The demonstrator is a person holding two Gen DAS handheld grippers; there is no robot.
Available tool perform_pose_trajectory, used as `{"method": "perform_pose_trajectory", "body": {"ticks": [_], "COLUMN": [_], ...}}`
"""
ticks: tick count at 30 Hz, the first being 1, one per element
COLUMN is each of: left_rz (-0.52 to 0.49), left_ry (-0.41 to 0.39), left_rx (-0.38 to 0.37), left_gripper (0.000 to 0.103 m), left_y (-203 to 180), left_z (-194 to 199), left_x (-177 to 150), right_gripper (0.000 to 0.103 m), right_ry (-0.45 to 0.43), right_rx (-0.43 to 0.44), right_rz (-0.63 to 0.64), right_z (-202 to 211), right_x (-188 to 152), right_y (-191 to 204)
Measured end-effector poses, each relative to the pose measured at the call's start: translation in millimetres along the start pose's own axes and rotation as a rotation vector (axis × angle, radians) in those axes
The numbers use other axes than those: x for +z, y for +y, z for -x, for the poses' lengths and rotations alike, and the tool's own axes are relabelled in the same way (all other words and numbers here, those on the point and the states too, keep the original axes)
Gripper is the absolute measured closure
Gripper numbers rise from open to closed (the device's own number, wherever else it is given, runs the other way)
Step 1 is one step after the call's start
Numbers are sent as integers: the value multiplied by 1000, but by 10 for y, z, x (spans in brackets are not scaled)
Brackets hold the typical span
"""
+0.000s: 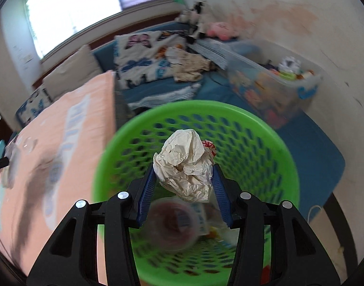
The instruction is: Collect trash
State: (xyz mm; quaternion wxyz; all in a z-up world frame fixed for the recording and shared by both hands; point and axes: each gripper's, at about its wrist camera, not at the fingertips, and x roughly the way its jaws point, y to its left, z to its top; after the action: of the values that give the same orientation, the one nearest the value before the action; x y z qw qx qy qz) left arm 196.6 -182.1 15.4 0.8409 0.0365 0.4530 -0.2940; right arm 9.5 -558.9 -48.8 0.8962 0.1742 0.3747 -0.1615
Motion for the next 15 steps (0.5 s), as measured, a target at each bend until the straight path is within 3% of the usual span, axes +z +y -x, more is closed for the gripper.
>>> {"method": "perform_pose_trajectory", "body": {"ticks": [9,15], "left_rz": [-142,-222], "left_ry": [6,15], "left_rx": [-84,-111], "left_gripper": [99,99], "left_y": [-966,-1529], "left_z": [-237,-492], "left_x": [295,438], "right_gripper": [44,43], "right_ry": [3,-23], "right_rx": [-14,-12], "right_rz": [-82,-80], "right_z": [16,205], "right_x": [-63,-125], "right_y": [-348,-426]}}
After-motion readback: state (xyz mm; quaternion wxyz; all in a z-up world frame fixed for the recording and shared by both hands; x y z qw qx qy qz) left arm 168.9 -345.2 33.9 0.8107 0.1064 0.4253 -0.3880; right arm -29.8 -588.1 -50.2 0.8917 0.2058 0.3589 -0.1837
